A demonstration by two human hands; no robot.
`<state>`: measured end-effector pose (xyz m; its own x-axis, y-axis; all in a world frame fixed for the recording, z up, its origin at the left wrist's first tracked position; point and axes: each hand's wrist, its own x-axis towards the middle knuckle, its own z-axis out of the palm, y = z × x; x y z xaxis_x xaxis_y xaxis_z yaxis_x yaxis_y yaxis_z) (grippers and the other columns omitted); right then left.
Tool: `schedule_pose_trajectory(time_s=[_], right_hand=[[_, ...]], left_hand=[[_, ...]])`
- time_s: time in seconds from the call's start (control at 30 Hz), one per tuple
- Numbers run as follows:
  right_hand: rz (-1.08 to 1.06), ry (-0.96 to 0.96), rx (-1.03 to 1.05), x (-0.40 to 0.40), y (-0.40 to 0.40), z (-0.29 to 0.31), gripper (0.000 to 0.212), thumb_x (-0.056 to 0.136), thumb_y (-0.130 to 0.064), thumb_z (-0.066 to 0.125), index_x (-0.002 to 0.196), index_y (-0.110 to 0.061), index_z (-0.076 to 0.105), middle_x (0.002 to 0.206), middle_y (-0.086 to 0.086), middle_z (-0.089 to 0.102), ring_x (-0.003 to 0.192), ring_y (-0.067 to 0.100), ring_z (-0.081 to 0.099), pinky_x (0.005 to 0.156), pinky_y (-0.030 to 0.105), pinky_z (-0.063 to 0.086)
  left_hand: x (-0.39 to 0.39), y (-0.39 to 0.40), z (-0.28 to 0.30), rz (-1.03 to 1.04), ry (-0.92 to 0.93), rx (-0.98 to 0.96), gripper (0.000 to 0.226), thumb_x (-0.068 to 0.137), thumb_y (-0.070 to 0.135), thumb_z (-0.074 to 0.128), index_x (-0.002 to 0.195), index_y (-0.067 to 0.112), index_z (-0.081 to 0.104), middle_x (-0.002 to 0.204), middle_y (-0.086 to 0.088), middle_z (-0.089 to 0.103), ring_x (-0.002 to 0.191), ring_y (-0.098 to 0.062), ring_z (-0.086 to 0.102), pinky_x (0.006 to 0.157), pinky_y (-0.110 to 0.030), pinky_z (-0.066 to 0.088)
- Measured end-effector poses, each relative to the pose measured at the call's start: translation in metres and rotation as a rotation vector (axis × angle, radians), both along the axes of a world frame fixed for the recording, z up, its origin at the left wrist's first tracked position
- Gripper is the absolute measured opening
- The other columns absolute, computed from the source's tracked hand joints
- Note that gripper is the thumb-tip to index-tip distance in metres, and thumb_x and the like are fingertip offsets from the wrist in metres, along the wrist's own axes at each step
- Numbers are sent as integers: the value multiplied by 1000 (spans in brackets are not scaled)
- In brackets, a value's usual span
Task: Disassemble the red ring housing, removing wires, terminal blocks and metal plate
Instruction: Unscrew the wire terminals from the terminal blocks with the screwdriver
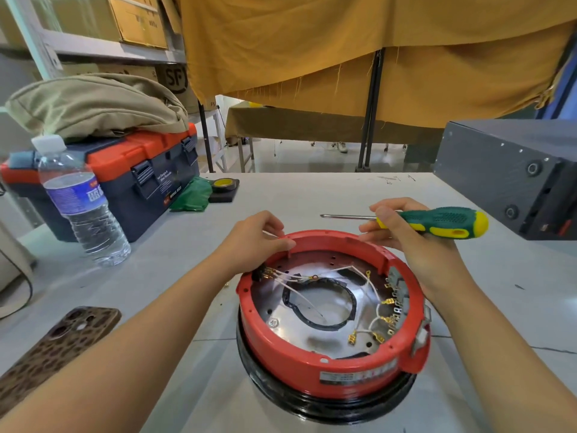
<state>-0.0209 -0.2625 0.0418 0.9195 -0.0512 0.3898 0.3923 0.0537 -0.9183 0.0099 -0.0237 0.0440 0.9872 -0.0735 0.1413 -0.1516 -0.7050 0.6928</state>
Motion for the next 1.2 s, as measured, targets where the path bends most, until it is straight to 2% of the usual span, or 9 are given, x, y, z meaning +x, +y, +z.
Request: schedule_pose_trajectory(time_s=[0.1, 0.17, 0.3, 0.43, 0.6, 0.7, 0.8, 0.93, 1.2], right_hand=[[15, -6, -29, 1, 0, -3, 16, 84, -28, 66, 95, -16, 68, 82, 8, 74, 75, 23, 73, 74, 22, 56], [28, -13, -56, 1, 1, -4, 20, 81, -32, 67, 94, -18, 68, 82, 7, 74, 76, 23, 72, 77, 23, 56], [26, -18, -76, 1, 2, -3, 24, 78, -39, 67, 93, -20, 68, 83, 7, 74, 78, 23, 72, 80, 26, 57], [41, -24, -66, 0, 1, -1, 27, 76, -39, 67, 93, -19, 68, 82, 8, 74, 77, 25, 72, 78, 26, 56], [63, -2, -33, -3, 0, 0, 32, 75, -39, 68, 94, -13, 68, 81, 11, 74, 71, 21, 71, 74, 22, 55], [69, -3, 5, -2, -2, 1, 31, 78, -34, 67, 94, -7, 66, 78, 13, 73, 67, 22, 69, 73, 23, 56], [66, -9, 18, 1, -4, 1, 23, 83, -24, 65, 89, -2, 62, 70, 14, 71, 61, 26, 66, 72, 27, 57], [63, -13, 50, 2, -4, 2, 28, 83, -25, 66, 76, 1, 57, 57, 12, 63, 50, 23, 56, 61, 26, 53], [-82, -63, 28, 3, -2, 1, 39, 81, -33, 59, 68, 4, 52, 47, 3, 55, 48, 22, 49, 48, 20, 44]], left_hand=[[-9, 17, 6, 6, 85, 128, 30, 80, 35, 71, 104, 22, 56, 99, 11, 59, 89, -9, 60, 69, -22, 44], [-16, 26, 11, 2, 148, 191, 26, 80, 34, 69, 101, 24, 57, 100, 9, 59, 90, -11, 59, 68, -22, 43], [-26, 29, 18, -54, 247, 153, 23, 82, 30, 67, 103, 27, 59, 100, 7, 61, 85, -10, 60, 65, -24, 44], [-32, 30, 22, -124, 312, 151, 41, 78, 26, 74, 116, 28, 58, 107, 10, 58, 93, -10, 62, 79, -26, 49], [-27, 28, 20, -169, 262, 95, 45, 80, 12, 72, 119, 25, 53, 111, 8, 59, 96, -8, 59, 74, -19, 48], [-21, 23, 18, -229, 263, 57, 42, 82, 8, 69, 119, 21, 55, 116, 5, 63, 90, -5, 59, 81, -23, 49], [-14, 15, 18, -316, 218, 136, 41, 84, 5, 65, 121, 22, 57, 121, 5, 63, 86, 4, 58, 87, -24, 48], [-4, 4, 18, -353, 125, 245, 44, 86, 3, 60, 124, 24, 57, 122, 2, 61, 110, -14, 58, 101, -36, 44], [8, -15, 16, -349, 0, 406, 49, 90, 4, 55, 131, 32, 53, 133, 4, 55, 118, -16, 52, 103, -33, 39]])
